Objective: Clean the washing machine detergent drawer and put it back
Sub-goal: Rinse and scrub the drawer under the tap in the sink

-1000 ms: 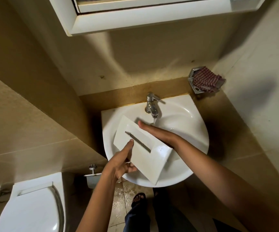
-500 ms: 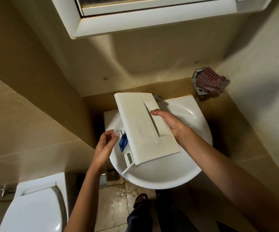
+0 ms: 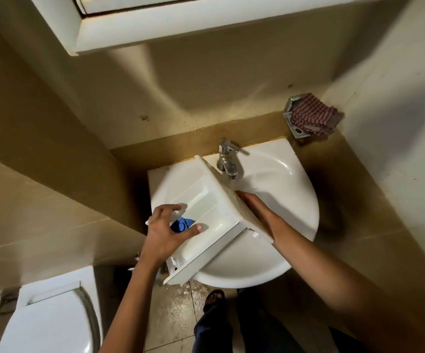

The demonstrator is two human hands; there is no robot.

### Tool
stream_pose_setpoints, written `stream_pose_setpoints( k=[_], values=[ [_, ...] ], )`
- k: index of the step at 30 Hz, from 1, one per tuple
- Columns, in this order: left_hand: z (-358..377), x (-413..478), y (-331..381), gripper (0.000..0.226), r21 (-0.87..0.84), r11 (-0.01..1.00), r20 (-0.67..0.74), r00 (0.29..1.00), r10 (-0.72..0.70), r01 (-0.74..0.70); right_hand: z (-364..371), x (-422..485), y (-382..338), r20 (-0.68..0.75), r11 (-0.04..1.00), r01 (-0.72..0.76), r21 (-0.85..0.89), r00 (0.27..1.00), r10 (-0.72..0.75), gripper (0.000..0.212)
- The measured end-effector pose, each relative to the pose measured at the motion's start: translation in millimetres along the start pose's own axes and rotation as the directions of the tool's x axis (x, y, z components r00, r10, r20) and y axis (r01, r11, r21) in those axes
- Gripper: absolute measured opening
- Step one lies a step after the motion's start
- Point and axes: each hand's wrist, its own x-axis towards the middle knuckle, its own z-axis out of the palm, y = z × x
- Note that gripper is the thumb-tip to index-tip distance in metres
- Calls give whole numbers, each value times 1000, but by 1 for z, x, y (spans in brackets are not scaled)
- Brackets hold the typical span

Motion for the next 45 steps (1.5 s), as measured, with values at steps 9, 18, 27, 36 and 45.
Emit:
stream_pose_setpoints(
  k=[9,18,27,36,45],
  values=[
    [29,-19,-10,115,279,953,-89,991,-96,117,-11,7,10,40,981,-121,-154,991,128,46],
    [23,23,-7,101,-137,972,196,967,-162,191,-25,18,-6,116,918,-300,-261,934,338,51],
    [41,45,-5,106,-242,843,552,783,-287,480,-28,47,-33,88,820,-268,-506,930,357,52],
    [61,16,-17,65,-215,853,337,856,-392,475,-31,80,-37,34,959,-176,221,984,173,25],
    [67,-4,-21,54,-303,825,254,875,-412,477,-17,83,-43,73,887,-236,397,971,226,20]
  ],
)
